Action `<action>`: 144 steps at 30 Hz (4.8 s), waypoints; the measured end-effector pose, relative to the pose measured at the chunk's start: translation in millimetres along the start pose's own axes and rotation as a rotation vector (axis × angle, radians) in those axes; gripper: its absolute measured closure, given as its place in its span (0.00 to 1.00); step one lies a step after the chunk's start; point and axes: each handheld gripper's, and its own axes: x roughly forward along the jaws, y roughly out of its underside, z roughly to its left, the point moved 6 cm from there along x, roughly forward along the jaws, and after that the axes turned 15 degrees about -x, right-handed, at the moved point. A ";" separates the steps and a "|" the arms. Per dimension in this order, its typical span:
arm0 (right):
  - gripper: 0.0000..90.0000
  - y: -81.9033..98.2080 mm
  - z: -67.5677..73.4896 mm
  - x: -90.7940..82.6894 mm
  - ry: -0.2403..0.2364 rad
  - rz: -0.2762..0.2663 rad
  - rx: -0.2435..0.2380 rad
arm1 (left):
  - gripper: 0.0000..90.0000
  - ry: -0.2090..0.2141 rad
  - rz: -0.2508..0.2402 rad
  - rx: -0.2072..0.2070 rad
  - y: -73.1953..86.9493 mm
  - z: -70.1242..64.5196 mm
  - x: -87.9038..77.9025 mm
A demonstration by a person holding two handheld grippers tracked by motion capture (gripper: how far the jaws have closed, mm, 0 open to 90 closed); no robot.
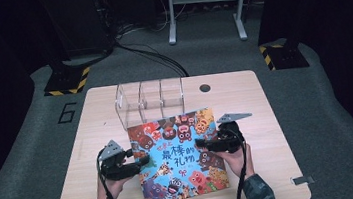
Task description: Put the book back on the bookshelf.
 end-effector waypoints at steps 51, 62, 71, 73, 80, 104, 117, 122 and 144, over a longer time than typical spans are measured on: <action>0.44 -22.9 1.1 -8.2 0.064 0.003 -0.072 | 0.53 -0.078 -0.059 0.215 -20.5 -16.7 -24.9; 0.44 -25.9 2.7 -8.9 0.076 -0.004 -0.103 | 0.54 -0.095 -0.094 0.247 -21.2 -17.7 -25.6; 0.43 -28.5 3.8 -10.2 0.082 0.000 -0.121 | 0.55 -0.105 -0.101 0.276 -21.5 -18.9 -27.7; 0.43 -29.2 3.8 -10.3 0.085 -0.001 -0.133 | 0.55 -0.107 -0.117 0.282 -21.8 -18.8 -27.6; 0.42 -31.8 5.3 -10.4 0.100 0.009 -0.154 | 0.57 -0.116 -0.115 0.308 -20.8 -20.0 -29.5; 0.36 -32.1 8.3 -9.9 0.130 0.020 -0.242 | 0.67 -0.129 -0.167 0.426 -23.5 -24.6 -40.5; 0.36 -28.8 5.7 -10.4 0.088 -0.012 -0.284 | 0.68 0.047 -0.178 0.317 -27.3 -26.3 -43.7; 0.36 -29.2 4.4 -10.1 0.078 -0.016 -0.291 | 0.65 0.096 -0.175 0.309 -33.7 -31.5 -42.6; 0.37 -24.7 5.6 -12.7 0.067 -0.039 -0.303 | 0.52 0.244 -0.131 0.314 -59.2 -51.9 -35.2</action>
